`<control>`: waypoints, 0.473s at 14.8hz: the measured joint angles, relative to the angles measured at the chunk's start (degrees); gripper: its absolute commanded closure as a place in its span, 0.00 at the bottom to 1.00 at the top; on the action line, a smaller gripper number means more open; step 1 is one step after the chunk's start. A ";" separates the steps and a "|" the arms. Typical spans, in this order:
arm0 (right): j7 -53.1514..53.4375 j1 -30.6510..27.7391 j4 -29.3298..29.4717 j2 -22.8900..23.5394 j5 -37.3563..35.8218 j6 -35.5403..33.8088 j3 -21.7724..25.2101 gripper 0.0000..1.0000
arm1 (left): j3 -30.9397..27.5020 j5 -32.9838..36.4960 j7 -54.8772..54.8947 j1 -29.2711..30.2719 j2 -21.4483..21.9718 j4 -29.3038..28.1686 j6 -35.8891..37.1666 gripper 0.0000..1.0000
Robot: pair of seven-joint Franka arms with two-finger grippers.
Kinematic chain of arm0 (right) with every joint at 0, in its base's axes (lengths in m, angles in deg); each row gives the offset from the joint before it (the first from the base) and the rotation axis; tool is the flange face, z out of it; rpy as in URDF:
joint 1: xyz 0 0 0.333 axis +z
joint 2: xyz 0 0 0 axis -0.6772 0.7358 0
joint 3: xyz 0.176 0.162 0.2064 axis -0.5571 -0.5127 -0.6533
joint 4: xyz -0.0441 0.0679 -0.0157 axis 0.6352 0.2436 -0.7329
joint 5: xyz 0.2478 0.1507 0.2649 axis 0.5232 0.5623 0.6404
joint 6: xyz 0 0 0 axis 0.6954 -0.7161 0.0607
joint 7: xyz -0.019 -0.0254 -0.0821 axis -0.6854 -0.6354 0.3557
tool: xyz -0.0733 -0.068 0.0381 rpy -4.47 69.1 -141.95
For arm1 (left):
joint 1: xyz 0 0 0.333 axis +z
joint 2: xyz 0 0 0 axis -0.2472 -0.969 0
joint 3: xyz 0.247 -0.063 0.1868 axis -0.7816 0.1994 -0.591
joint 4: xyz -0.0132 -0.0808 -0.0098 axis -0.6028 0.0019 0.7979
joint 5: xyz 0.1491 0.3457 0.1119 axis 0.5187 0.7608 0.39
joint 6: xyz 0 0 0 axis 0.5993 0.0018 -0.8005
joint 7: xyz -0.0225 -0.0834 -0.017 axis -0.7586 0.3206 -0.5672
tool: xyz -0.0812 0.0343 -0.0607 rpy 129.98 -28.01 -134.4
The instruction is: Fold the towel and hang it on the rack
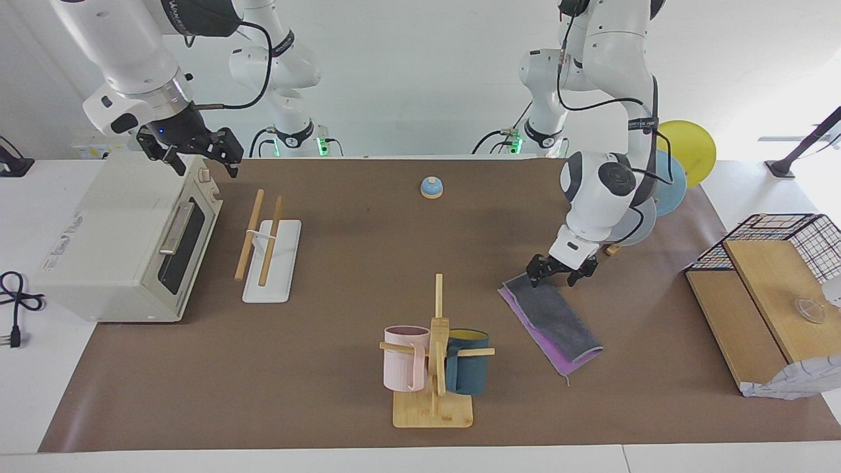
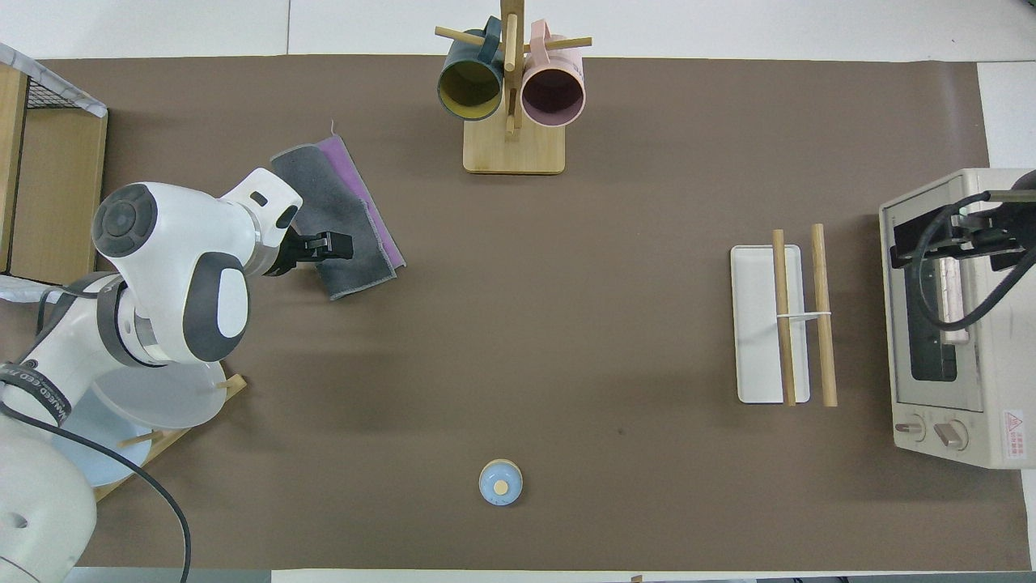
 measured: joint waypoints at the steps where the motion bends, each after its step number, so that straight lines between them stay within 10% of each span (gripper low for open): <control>1: 0.00 -0.03 0.00 0.00 0.00 0.00 0.07 0.00 | 0.00 -0.40 0.10 0.07 -0.34 -0.59 -1.39 0.05; 4: 0.00 -0.03 0.00 0.00 0.00 -0.17 0.17 0.00 | 0.06 -2.70 0.36 0.07 -1.87 -1.93 -4.61 0.24; 7: 0.00 -0.01 0.00 -0.05 0.00 -1.02 0.10 0.00 | -0.04 -3.42 0.59 0.15 -2.17 -1.92 -5.06 0.68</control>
